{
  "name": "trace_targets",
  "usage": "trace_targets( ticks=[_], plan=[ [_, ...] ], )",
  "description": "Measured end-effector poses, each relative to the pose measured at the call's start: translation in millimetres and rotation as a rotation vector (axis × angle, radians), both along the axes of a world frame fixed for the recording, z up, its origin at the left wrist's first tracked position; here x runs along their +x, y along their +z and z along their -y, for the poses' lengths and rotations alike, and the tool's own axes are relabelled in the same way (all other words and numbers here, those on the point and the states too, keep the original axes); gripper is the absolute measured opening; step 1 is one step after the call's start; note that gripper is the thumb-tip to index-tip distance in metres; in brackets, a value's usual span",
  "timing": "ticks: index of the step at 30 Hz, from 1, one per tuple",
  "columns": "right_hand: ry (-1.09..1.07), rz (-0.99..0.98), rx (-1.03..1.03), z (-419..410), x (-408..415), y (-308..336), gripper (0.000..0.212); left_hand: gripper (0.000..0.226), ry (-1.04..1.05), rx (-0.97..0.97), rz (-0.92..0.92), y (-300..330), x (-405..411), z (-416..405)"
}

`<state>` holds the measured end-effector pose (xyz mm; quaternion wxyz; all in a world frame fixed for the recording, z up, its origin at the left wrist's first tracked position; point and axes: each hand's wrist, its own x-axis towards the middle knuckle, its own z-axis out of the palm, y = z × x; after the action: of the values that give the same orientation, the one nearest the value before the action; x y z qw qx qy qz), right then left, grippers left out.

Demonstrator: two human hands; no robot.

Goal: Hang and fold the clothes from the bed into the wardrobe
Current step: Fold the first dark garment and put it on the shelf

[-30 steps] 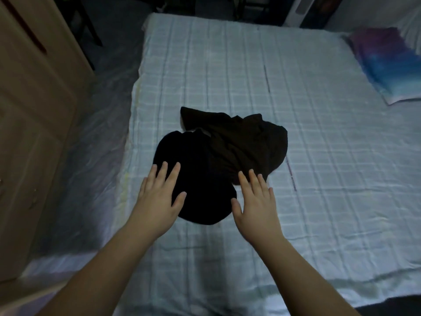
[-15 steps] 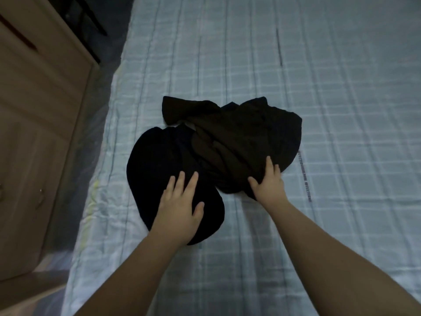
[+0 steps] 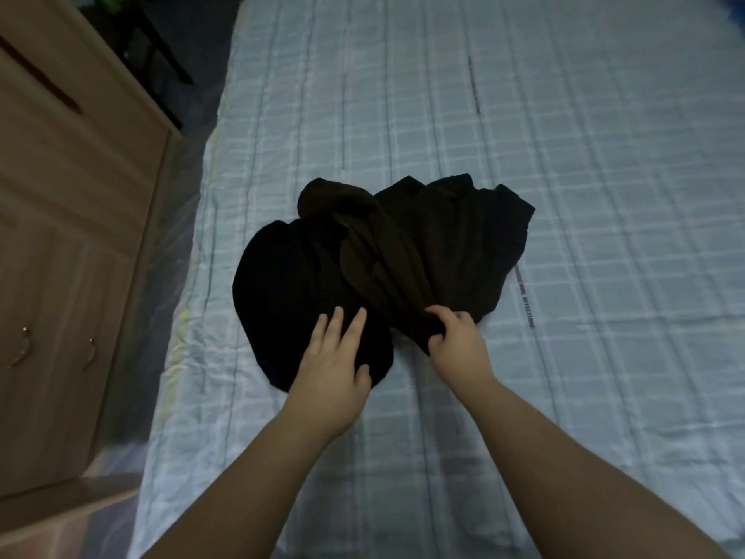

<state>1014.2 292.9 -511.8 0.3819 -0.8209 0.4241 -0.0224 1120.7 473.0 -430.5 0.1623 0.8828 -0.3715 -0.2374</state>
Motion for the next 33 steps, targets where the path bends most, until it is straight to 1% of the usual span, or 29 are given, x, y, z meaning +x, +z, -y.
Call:
trace_targets(
  ticks=[3,6,10,12,14,18,22,26,33],
  plan=[
    [0.044,-0.02,-0.03,-37.4,-40.0,17.0,0.042,0.077,-0.032,-0.021,-0.026,13.3,-25.7,-16.5],
    [0.077,-0.06,-0.008,-88.5,-93.2,31.4,0.04,0.077,-0.078,-0.018,-0.02,30.0,-50.0,-36.8],
    [0.098,-0.21,0.093,-154.1,-165.5,43.3,0.043,0.076,-0.105,-0.014,-0.042,47.5,-83.0,-63.9],
    [0.091,-0.267,0.129,-169.9,-189.5,41.2,0.046,0.076,-0.133,0.019,-0.063,49.3,-101.6,-73.6],
    [0.097,-0.264,0.159,-170.6,-202.9,35.6,0.05,0.077,-0.19,0.062,-0.091,46.5,-120.7,-78.2],
    [0.182,-0.236,0.217,-151.9,-209.8,32.5,0.054,0.078,-0.272,0.109,-0.114,43.0,-148.3,-65.1],
    [0.095,-0.181,0.238,-110.2,-219.7,38.5,0.049,0.077,-0.264,0.118,-0.126,45.4,-165.3,-25.9],
    [0.026,-0.128,0.227,-48.9,-245.5,34.6,0.046,0.075,-0.252,0.123,-0.135,29.5,-177.8,37.2],
    [0.025,-0.188,0.276,78.0,-285.8,-14.7,0.052,0.076,-0.206,0.227,-0.155,-28.9,-190.8,173.7]
  ],
)
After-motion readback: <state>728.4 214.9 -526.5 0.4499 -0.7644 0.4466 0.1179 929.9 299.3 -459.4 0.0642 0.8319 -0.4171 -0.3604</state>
